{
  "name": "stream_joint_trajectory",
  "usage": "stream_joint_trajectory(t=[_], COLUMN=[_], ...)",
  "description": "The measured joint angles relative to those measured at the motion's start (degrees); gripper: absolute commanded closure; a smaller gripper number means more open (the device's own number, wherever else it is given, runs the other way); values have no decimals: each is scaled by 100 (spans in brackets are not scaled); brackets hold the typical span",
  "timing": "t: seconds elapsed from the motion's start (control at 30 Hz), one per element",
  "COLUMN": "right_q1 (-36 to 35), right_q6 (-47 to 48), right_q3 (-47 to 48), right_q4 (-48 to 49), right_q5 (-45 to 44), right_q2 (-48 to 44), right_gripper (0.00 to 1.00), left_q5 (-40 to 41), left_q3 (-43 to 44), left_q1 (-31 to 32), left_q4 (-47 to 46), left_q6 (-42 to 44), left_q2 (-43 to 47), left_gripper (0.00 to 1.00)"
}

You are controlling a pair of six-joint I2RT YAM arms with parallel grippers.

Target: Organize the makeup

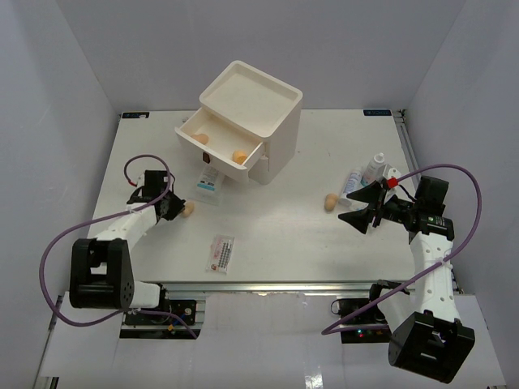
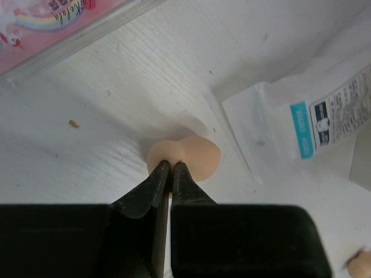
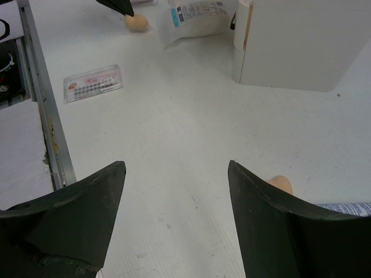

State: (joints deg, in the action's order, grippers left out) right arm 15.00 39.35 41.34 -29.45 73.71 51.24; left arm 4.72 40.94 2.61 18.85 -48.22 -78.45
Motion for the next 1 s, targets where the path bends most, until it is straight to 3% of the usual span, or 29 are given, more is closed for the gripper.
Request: stream_joint_trajectory(t=[0.3,0.43,0.63,0.83,1.0], right_q1=[0,2,4,5,31], right_q6=[0,0,0,2,2], right_q3=[0,0,0,-2,-2], right_q4=[-2,-2,-2,-2,-2], right_q5=[5,13,18,13,13], right_q2=[0,0,20,24,27], right_gripper=[22,22,22,22,22], left_q5=[-1041,-1570,-2252,-2406,-2379], left_q3=[-182,-12,1138,2639,3180], left_q1=[-4,-2,185,616,756], left_q4=[-11,-98,-27,-249,-295], left_q6=[261,273,252,349,462], left_q2=[2557,2991,2292,1271,359], left_gripper=[100,100,100,100,96])
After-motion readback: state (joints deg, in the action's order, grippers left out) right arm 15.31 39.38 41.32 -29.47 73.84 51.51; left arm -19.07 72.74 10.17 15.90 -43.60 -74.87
